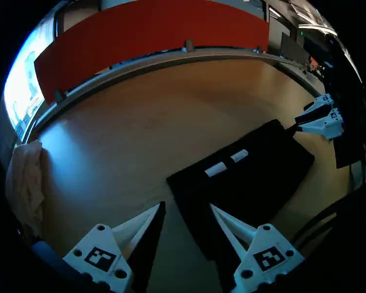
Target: Fold towel
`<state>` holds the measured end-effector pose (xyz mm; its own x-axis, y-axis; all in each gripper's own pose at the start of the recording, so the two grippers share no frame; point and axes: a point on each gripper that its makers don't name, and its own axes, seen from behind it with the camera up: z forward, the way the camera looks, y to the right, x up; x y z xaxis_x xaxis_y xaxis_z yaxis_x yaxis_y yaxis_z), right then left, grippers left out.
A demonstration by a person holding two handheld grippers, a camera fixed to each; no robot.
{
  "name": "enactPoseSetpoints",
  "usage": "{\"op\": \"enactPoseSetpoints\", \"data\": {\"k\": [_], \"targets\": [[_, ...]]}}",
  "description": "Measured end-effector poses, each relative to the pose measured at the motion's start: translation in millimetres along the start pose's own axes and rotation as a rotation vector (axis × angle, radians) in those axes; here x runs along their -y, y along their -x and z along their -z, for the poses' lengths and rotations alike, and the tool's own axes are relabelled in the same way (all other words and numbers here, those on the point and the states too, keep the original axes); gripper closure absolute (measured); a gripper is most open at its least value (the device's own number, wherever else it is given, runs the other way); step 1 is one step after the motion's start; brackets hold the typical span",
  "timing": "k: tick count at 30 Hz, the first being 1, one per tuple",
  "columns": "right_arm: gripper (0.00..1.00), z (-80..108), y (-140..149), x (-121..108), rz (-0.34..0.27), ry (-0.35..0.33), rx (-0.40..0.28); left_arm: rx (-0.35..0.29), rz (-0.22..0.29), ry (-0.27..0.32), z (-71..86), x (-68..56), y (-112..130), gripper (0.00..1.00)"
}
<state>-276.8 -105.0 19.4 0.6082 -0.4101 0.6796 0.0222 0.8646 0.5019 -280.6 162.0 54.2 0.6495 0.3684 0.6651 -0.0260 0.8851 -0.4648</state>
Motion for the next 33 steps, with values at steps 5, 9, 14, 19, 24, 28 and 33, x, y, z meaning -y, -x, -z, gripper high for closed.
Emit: {"op": "enactPoseSetpoints", "data": {"k": [5, 9, 14, 19, 24, 28, 33], "targets": [[0.70, -4.6, -4, -8, 0.010, 0.026, 0.001, 0.002, -0.006, -0.018, -2.5, 8.6, -3, 0.32], [0.69, -6.5, -9, -13, 0.016, 0.041, -0.003, -0.008, -0.016, -0.041, -2.1, 17.4, -8, 0.17], [0.57, -6.4, -14, -14, 0.016, 0.046, -0.011, -0.025, -0.034, -0.070, 1.5, 27.2, -16, 0.07], [0.32, -0.4, -19, -11, 0.015, 0.042, -0.031, -0.047, -0.036, -0.068, 8.6, 26.4, -23, 0.07], [0.21, 9.0, -19, -3, 0.001, 0.026, -0.049, -0.054, -0.025, -0.058, 18.4, 22.0, -21, 0.08], [0.21, 20.5, -17, 4, -0.013, 0.014, -0.066, -0.052, -0.010, -0.047, 29.2, 16.2, -13, 0.07], [0.21, 38.3, -11, 13, -0.017, 0.004, -0.082, -0.045, 0.015, -0.042, 44.3, 7.8, 4, 0.07]]}}
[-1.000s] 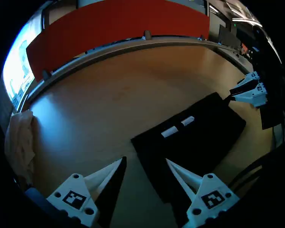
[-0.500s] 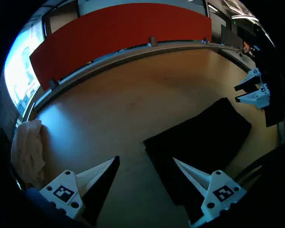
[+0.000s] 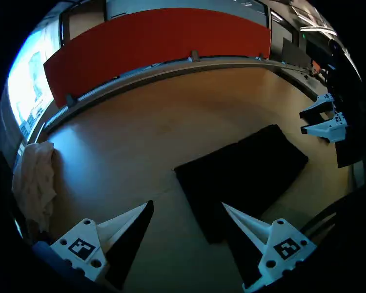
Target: Fold towel
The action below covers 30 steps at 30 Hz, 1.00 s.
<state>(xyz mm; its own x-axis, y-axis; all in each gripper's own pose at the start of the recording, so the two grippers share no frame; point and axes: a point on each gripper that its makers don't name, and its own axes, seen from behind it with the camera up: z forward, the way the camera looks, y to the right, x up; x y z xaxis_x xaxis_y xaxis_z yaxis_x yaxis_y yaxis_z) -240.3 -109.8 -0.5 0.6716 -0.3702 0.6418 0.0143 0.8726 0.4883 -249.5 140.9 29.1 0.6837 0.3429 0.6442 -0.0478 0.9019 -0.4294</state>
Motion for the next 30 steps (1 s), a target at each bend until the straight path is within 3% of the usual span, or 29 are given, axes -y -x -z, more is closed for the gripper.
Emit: {"op": "enactPoseSetpoints", "data": {"k": [12, 23, 30], "targets": [[0.21, 37.2, 20, 19, 0.007, -0.014, -0.014, -0.003, 0.078, -0.030, 36.5, -11.5, 31, 0.07], [0.21, 39.0, 30, 16, 0.031, -0.030, -0.007, -0.012, 0.125, -0.061, 61.7, -10.3, 49, 0.08], [0.21, 35.3, 36, 15, 0.078, -0.059, 0.010, -0.016, 0.172, -0.104, 84.0, -4.3, 67, 0.08]]}}
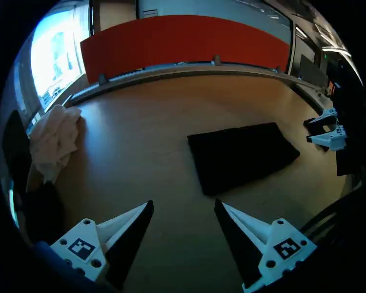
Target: Fold towel
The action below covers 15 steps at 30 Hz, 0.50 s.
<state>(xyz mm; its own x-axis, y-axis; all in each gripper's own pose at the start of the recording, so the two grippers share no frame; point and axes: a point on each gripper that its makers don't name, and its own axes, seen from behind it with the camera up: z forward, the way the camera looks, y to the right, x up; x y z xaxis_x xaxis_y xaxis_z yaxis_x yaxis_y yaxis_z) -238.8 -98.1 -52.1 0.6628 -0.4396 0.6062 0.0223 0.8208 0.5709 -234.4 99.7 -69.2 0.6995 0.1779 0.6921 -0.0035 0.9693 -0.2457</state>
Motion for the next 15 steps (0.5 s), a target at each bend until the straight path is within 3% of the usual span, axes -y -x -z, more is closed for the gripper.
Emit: {"op": "enactPoseSetpoints", "data": {"k": [15], "targets": [[0.21, -12.3, 6, -1, 0.072, -0.058, 0.029, 0.000, 0.081, -0.045, 28.5, 6.3, 29, 0.08]]}}
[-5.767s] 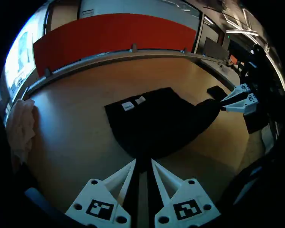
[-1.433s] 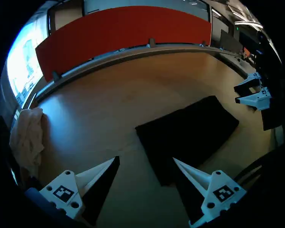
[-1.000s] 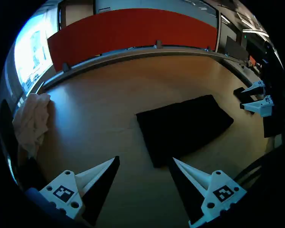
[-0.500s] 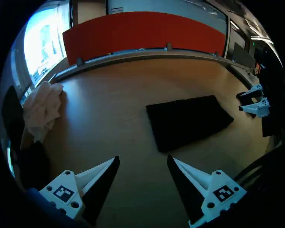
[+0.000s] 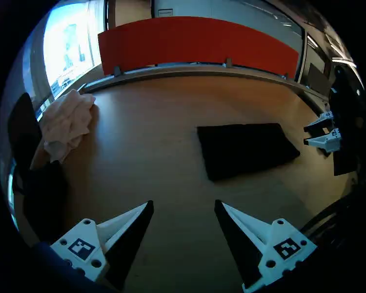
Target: Fold towel
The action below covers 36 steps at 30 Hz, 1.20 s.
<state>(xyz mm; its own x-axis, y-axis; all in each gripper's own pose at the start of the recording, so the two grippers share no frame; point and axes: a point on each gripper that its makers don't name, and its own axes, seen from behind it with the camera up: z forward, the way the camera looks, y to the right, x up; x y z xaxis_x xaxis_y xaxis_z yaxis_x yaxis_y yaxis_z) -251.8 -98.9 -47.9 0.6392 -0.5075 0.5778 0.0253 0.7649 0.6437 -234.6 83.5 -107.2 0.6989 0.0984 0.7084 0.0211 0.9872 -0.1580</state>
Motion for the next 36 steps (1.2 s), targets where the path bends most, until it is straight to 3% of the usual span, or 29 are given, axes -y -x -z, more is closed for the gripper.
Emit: {"op": "enactPoseSetpoints", "data": {"k": [15, 21, 24, 36], "targets": [[0.25, -18.6, 34, 9, 0.069, -0.082, 0.074, 0.002, 0.066, -0.040, 20.1, 13.2, 14, 0.08], [0.45, -22.4, 42, 11, 0.089, -0.099, 0.107, 0.001, 0.084, -0.052, 24.8, 18.4, 16, 0.08], [0.48, -23.6, 44, 12, 0.100, -0.115, 0.118, -0.001, 0.087, -0.055, 26.3, 19.4, 16, 0.08], [0.80, -24.0, 49, 8, 0.143, -0.143, 0.148, -0.003, 0.093, -0.057, 30.0, 20.3, 18, 0.08]]}}
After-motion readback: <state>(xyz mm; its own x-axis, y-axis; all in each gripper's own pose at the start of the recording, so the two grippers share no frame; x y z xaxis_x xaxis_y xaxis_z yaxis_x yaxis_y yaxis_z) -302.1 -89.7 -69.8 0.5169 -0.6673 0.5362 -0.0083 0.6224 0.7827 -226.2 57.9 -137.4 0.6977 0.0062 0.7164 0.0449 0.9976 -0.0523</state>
